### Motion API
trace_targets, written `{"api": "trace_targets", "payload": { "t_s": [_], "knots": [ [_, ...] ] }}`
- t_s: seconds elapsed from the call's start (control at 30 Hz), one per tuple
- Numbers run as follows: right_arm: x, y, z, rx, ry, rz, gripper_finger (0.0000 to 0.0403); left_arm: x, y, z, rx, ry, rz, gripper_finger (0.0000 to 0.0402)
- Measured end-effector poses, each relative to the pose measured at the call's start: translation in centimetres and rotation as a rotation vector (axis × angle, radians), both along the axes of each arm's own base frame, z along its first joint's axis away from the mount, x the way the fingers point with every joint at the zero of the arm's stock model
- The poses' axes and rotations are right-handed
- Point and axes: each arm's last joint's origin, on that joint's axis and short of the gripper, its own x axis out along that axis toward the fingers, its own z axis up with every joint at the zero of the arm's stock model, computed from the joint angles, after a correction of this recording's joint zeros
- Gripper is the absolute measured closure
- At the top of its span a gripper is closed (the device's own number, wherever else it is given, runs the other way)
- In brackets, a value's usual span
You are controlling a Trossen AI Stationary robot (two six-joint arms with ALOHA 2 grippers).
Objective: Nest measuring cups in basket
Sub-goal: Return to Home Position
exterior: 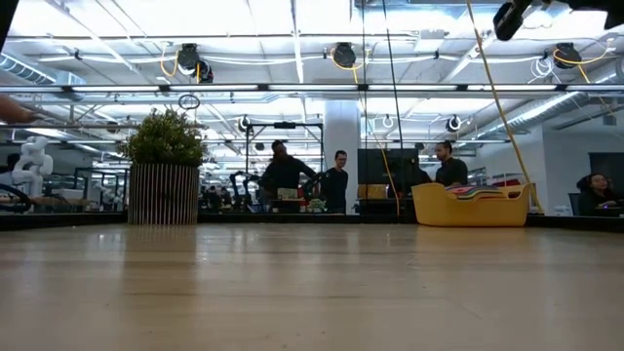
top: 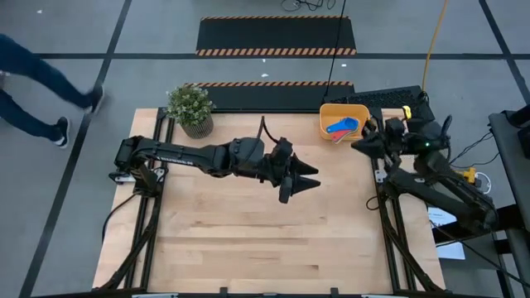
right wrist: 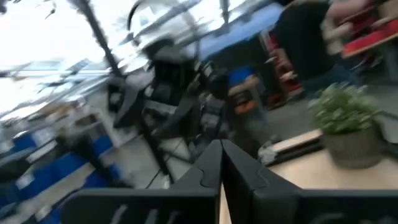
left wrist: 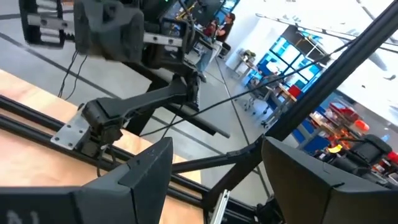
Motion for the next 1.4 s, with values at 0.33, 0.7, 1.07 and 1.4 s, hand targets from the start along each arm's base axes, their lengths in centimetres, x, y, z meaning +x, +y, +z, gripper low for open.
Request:
{"api": "trace_targets", "payload": {
  "t_s": [0.33, 0.7, 1.07, 1.4],
  "knots": [
    [-3.0, 2.4, 3.0, -0.048, -0.085, -0.186, 0.0403, -5.3, 0.7, 2.4, 0.024, 0.215, 0.075, 0.0154],
    [-3.1, 2.3, 1.5, -0.067, 0.078, -0.253, 0.0403, -11.9, 0.3, 3.8, 0.253, 0.451, 0.264, 0.0154],
    [-2.6, 1.6, 1.0, -0.191, 0.146, -0.363, 0.0403, -11.5, 0.6, 2.9, 0.38, 0.447, 0.307, 0.0154],
    [-2.4, 1.8, -2.0, -0.327, 0.34, -0.245, 0.0403, -12.0, 1.4, 2.1, 0.405, 0.544, 0.395, 0.0154]
  ]
}}
